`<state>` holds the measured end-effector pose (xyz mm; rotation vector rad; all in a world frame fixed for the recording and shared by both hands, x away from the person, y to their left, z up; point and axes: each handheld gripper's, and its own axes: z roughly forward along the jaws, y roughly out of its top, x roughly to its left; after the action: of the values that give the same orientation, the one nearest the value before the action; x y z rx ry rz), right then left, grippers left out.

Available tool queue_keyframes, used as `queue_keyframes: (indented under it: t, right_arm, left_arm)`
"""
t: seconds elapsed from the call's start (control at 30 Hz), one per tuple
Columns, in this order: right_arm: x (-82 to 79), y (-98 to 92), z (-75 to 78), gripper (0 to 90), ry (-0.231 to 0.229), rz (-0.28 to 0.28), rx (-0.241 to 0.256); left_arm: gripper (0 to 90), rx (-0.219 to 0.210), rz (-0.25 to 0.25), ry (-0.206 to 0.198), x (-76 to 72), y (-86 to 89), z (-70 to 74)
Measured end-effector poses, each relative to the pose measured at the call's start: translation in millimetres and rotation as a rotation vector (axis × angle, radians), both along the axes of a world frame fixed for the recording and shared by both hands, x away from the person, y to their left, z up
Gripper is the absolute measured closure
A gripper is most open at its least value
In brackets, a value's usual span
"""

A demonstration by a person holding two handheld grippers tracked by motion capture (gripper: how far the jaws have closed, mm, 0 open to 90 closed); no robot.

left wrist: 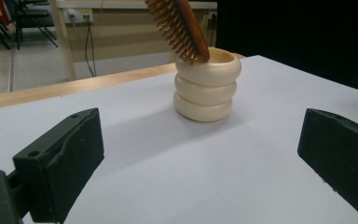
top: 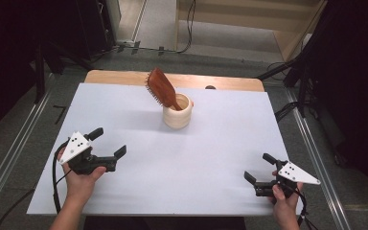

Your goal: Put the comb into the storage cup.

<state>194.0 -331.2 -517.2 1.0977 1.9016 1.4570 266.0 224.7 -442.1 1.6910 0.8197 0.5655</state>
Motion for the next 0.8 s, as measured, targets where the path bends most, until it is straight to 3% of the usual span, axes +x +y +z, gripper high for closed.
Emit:
queue_keyframes:
  t: [0.47, 0.8]
  right_arm:
    - [0.0, 0.4, -0.1, 0.0, 0.004, -0.006, -0.002]
    - [0.2, 0.4, -0.3, 0.0, 0.004, -0.008, -0.003]
  left_arm:
    - [0.3, 0.022, 0.025, -0.003, -14.4, 19.5, -6.6]
    - [0.3, 0.0, 0.057, 0.014, -23.4, 36.7, -16.1]
